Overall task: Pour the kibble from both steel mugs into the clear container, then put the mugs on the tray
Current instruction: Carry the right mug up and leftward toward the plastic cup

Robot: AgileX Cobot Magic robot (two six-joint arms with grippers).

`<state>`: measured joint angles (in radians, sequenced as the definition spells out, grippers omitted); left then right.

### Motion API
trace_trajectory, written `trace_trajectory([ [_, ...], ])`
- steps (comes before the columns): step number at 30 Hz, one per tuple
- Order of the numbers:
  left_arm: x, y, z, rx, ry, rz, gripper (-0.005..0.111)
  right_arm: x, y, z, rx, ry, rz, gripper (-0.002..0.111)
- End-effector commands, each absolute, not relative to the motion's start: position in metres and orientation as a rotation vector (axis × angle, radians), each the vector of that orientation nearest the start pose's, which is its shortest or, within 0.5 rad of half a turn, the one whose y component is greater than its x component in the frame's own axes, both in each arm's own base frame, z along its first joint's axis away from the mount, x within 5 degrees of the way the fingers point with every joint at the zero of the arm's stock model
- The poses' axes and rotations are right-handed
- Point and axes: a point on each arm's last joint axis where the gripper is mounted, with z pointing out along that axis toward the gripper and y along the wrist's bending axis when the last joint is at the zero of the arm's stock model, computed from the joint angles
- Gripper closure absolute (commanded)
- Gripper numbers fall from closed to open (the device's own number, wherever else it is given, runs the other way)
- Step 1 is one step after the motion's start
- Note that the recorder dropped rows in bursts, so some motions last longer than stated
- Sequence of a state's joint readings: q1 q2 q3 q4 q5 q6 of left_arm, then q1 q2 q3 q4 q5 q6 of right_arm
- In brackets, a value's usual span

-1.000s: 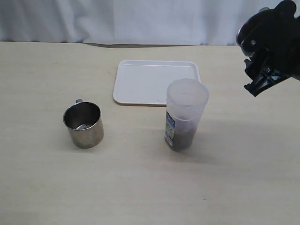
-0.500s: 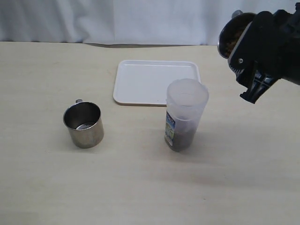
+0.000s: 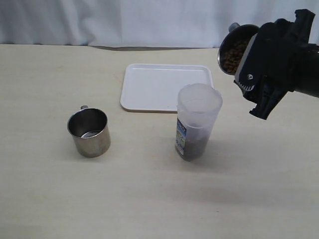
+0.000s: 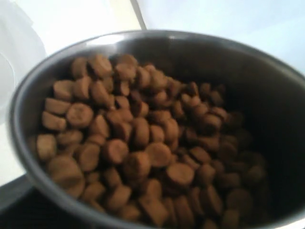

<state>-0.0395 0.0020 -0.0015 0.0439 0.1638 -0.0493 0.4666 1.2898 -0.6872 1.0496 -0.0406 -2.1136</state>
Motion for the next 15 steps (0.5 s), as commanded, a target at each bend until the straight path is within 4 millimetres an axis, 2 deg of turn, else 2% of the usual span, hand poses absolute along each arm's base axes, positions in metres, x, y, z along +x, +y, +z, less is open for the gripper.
trace_trajectory([
  [1,0.0563,-0.0020,0.1995,0.025,1.634,-0.037,0.107,0.2403,0.1176,0.2639,-1.393,1.525,-0.392,0.103],
  [15,0.0563,-0.0020,0.1995,0.025,1.634,-0.037,0.107,0.2438,0.1183,0.2676,-1.393,1.507,-0.417,0.103],
])
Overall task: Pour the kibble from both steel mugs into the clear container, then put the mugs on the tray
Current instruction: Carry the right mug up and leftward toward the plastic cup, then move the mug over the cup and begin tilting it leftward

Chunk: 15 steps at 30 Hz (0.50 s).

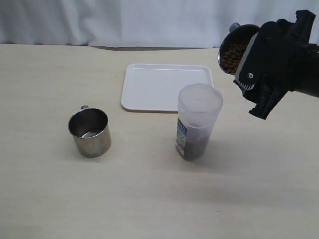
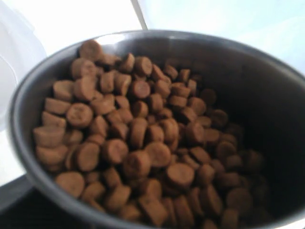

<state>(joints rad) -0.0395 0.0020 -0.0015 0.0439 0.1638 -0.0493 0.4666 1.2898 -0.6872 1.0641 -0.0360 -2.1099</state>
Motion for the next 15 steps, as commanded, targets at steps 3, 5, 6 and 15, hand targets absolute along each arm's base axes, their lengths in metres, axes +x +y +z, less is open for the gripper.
trace_trajectory([
  [3,0.056,-0.002,0.199,0.025,1.634,-0.037,0.107,0.248,0.121,0.263,-1.407,1.520,-0.411,0.103],
  [5,0.056,-0.002,0.199,0.025,1.634,-0.037,0.107,0.251,0.122,0.256,-1.423,1.537,-0.408,0.103],
  [6,0.056,-0.002,0.199,0.025,1.634,-0.037,0.107,0.252,0.123,0.254,-1.436,1.538,-0.411,0.103],
  [15,0.056,-0.002,0.199,0.025,1.634,-0.037,0.107,0.260,0.126,0.248,-1.510,1.497,-0.455,0.103],
])
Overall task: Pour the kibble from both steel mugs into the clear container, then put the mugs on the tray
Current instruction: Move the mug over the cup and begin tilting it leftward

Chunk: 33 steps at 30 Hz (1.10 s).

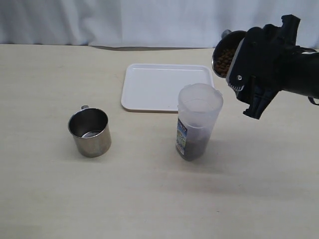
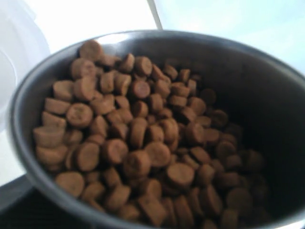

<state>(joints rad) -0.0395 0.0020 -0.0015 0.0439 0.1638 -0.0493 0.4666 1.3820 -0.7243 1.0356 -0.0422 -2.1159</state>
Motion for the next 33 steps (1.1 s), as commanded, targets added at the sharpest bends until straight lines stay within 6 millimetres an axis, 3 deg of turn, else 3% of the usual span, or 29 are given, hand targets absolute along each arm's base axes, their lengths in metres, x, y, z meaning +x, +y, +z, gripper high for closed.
trace_trajectory([
  [1,0.056,-0.002,0.199,0.025,1.634,-0.037,0.107,0.260,0.126,0.249,-1.510,1.494,-0.459,0.103],
  [22,0.056,-0.002,0.199,0.025,1.634,-0.037,0.107,0.267,0.128,0.245,-1.585,1.427,-0.544,0.103],
  [29,0.056,-0.002,0.199,0.025,1.634,-0.037,0.107,0.259,0.148,0.250,-1.597,1.325,-0.582,0.103],
  [33,0.056,-0.002,0.199,0.025,1.634,-0.037,0.107,0.259,0.149,0.250,-1.582,1.333,-0.584,0.103],
])
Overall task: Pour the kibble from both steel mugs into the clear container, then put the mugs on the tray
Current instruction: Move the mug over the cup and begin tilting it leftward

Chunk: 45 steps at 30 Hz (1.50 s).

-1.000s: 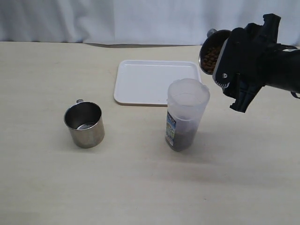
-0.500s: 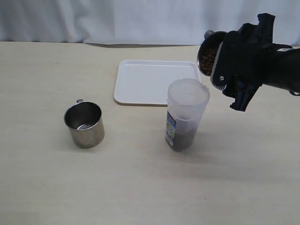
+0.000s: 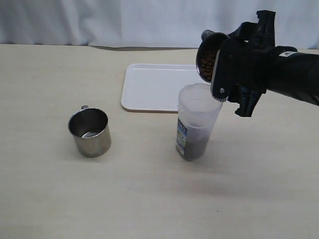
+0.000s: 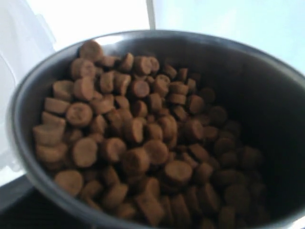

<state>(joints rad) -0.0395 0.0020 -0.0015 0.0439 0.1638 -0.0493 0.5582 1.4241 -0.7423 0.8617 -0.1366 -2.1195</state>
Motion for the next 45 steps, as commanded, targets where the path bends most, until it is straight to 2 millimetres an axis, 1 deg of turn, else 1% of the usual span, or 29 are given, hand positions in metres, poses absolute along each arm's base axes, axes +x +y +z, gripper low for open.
trace_trajectory([
  [1,0.056,-0.002,0.199,0.025,1.634,-0.037,0.107,0.259,0.149,0.250,-1.582,1.333,-0.584,0.103],
  [6,0.056,-0.002,0.199,0.025,1.634,-0.037,0.107,0.261,0.145,0.252,-1.548,1.334,-0.634,0.103],
  [16,0.056,-0.002,0.199,0.025,1.634,-0.037,0.107,0.261,0.146,0.252,-1.586,1.289,-0.653,0.103],
  [19,0.056,-0.002,0.199,0.025,1.634,-0.037,0.107,0.257,0.145,0.244,-1.671,1.221,-0.692,0.103],
  [21,0.056,-0.002,0.199,0.025,1.634,-0.037,0.107,0.256,0.144,0.242,-1.672,1.224,-0.696,0.103],
  [28,0.056,-0.002,0.199,0.025,1.634,-0.037,0.107,0.256,0.145,0.243,-1.706,1.165,-0.730,0.103],
  [33,0.056,-0.002,0.199,0.025,1.634,-0.037,0.107,0.258,0.144,0.246,-1.685,1.148,-0.767,0.103],
  [45,0.056,-0.002,0.199,0.025,1.634,-0.037,0.107,0.258,0.145,0.247,-1.721,1.071,-0.809,0.103],
])
